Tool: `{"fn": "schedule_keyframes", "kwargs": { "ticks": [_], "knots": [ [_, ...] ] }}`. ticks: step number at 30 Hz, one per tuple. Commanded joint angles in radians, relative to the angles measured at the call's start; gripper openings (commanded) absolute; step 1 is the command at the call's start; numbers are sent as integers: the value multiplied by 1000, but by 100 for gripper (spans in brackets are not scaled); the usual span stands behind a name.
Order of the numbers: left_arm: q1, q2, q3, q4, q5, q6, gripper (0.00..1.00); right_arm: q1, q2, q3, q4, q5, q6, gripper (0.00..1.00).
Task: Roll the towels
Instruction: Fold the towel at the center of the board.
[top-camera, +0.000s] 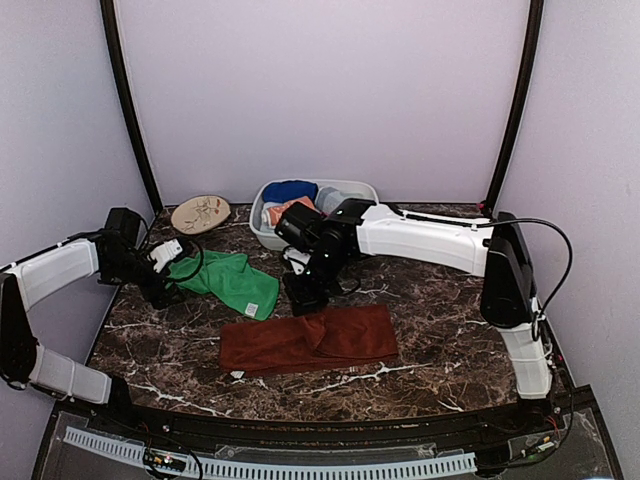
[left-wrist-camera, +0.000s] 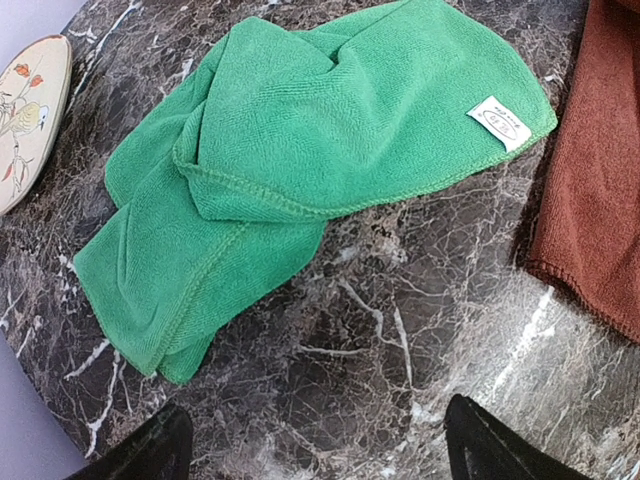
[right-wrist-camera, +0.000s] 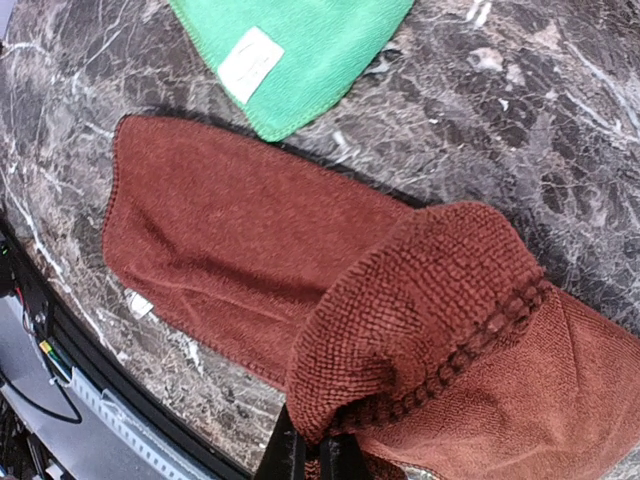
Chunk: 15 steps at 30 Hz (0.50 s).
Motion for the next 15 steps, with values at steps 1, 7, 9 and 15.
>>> {"fn": "schedule_keyframes", "kwargs": {
  "ticks": [1, 7, 9, 15],
  "knots": [
    [7, -2, -15, 1, 8, -4, 90, 19, 14, 69, -32, -36, -17, 0],
    [7, 3, -14, 3, 18, -8, 89, 48, 65, 172, -50, -73, -22, 0],
    [7, 7, -12, 0, 18, -9, 89, 62, 92, 204, -47, -90, -25, 0],
    [6, 10, -24, 3, 2, -3, 88, 84, 177, 284, 1, -142, -12, 0]
  ]
}}
